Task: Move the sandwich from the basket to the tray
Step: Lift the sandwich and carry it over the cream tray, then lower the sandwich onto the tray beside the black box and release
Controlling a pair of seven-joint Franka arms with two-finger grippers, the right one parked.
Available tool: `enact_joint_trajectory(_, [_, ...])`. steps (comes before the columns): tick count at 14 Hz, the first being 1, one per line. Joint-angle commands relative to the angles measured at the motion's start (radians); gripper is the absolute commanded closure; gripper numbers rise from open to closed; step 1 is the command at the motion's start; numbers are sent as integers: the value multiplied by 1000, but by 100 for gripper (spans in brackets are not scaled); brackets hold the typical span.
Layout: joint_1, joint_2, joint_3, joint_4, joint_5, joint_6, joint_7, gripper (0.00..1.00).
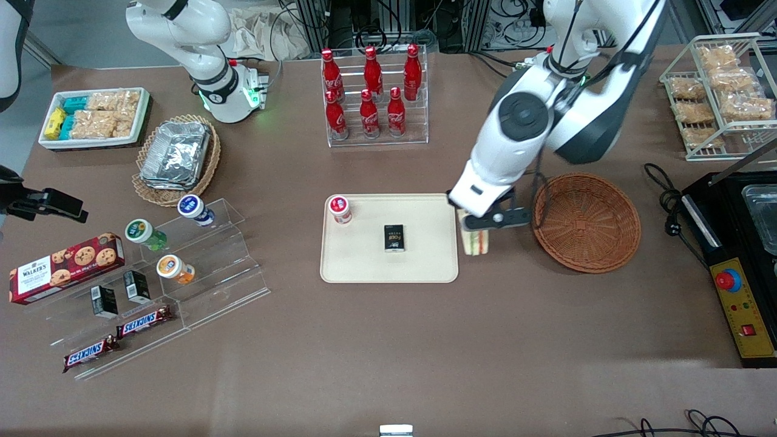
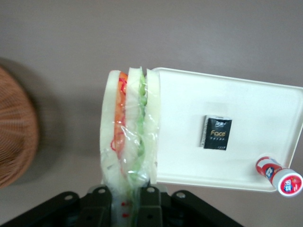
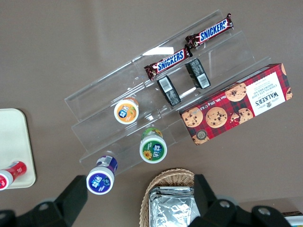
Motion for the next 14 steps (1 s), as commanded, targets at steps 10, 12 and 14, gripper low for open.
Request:
enact_joint_trajectory(10, [-121,307,4,33,197,163,-72,100])
enact_joint_trajectory(12, [-121,318,4,19,233,171,-74,97])
enact_joint_trajectory(14, [-121,324,4,19,236,175,-71,4])
